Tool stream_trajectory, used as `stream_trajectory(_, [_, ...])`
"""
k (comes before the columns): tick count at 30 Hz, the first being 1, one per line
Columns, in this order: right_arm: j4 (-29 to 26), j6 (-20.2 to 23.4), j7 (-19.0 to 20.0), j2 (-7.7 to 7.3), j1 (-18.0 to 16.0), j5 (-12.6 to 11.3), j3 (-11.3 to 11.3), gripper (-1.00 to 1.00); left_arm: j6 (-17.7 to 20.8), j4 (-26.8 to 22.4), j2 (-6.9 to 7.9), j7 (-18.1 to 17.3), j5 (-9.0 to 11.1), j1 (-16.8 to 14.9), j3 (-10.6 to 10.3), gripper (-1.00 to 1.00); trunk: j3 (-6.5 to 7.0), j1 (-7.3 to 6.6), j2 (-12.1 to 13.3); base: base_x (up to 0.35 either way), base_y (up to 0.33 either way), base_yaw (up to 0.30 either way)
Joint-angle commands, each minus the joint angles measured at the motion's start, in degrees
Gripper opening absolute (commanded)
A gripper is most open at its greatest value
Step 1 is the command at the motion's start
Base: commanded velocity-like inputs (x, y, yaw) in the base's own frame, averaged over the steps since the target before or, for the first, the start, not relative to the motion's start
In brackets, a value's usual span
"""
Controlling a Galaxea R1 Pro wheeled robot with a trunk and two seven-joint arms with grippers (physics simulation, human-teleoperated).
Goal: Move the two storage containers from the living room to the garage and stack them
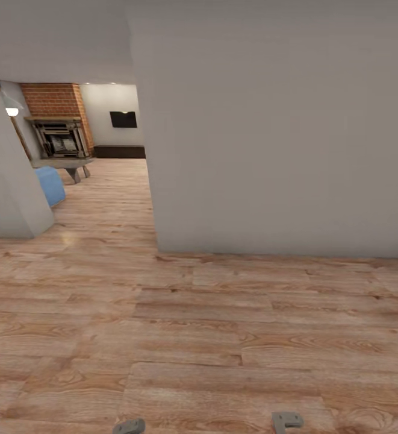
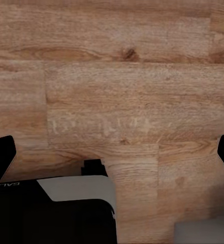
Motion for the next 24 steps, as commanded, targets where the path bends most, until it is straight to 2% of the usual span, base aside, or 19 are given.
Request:
stream_trajectory(1, [-0.1,0.4,-0.3,-0.01,0.0,-0.4,0.5,1.0,0.4,-0.1,-0.07,-0.3,0.0,0.0,0.4,1.0,-0.1,0.06,-0.1,0.333,0.0,0.0])
stream_trajectory(9, [-0.1,0.4,-0.3,-0.01,0.0,-0.4,0.5,1.0,0.4,-0.1,-0.07,-0.3,0.0,0.0,0.4,1.0,-0.1,0.06,-0.1,0.333,0.0,0.029])
stream_trajectory(18, [-0.1,0.4,-0.3,-0.01,0.0,-0.4,0.5,1.0,0.4,-0.1,-0.07,-0.3,0.0,0.0,0.4,1.0,-0.1,0.06,-0.1,0.333,0.0,0.182])
stream_trajectory(24, [-0.1,0.4,-0.3,-0.01,0.0,-0.4,0.5,1.0,0.4,-0.1,-0.07,-0.3,0.0,0.0,0.4,1.0,-0.1,0.06,-0.1,0.333,0.0,0.052])
